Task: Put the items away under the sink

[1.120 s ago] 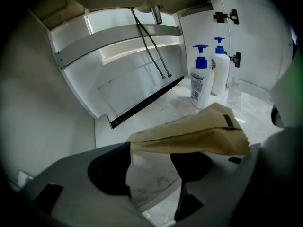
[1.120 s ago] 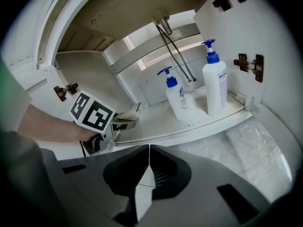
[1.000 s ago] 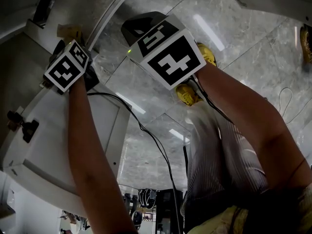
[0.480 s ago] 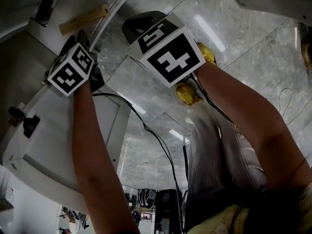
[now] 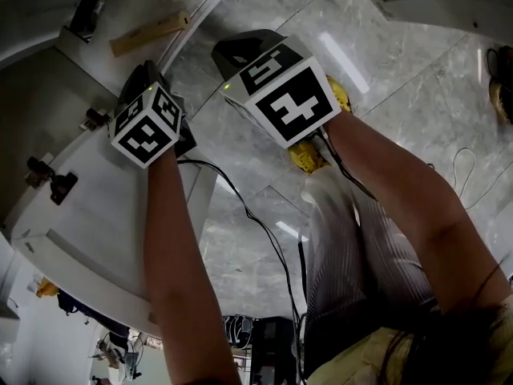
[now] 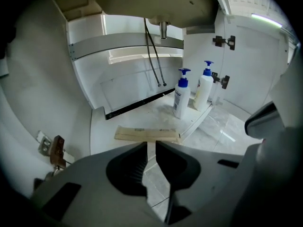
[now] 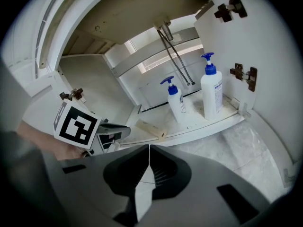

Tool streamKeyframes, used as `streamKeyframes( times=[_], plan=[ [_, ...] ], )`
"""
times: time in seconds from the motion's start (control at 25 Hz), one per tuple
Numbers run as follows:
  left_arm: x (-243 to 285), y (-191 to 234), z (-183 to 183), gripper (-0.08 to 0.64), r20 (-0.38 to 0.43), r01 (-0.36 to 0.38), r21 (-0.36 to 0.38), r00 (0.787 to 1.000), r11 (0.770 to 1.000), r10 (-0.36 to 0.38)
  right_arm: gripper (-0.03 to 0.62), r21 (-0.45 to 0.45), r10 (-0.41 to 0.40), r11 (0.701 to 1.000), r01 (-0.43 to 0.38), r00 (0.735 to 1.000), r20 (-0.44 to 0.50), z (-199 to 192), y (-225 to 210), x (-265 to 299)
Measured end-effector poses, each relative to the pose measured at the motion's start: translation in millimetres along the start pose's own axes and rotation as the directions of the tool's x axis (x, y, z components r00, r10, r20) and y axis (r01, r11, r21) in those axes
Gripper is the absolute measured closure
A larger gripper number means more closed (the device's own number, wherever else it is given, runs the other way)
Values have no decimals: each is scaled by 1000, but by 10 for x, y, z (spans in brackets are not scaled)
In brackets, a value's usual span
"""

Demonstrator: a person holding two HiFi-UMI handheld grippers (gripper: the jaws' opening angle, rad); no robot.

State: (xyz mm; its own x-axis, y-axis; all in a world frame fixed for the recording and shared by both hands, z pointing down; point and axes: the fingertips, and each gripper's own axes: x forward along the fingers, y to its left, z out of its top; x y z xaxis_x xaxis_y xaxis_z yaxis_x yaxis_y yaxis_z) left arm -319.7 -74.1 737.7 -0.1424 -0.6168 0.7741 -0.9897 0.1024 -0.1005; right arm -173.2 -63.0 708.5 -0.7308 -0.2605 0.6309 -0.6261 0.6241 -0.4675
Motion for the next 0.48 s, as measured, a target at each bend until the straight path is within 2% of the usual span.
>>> streamKeyframes(
  times=[0.2, 0.48],
  plan=[
    [-281, -70, 38, 495, 42, -29, -91, 999, 995, 33, 566, 17, -24, 1000, 24, 1000, -6, -3, -15, -170],
    [-804, -173, 100, 506, 48, -23, -199, 998, 980, 33, 566, 22, -50, 998, 51, 999, -19, 73, 107, -459]
  ],
)
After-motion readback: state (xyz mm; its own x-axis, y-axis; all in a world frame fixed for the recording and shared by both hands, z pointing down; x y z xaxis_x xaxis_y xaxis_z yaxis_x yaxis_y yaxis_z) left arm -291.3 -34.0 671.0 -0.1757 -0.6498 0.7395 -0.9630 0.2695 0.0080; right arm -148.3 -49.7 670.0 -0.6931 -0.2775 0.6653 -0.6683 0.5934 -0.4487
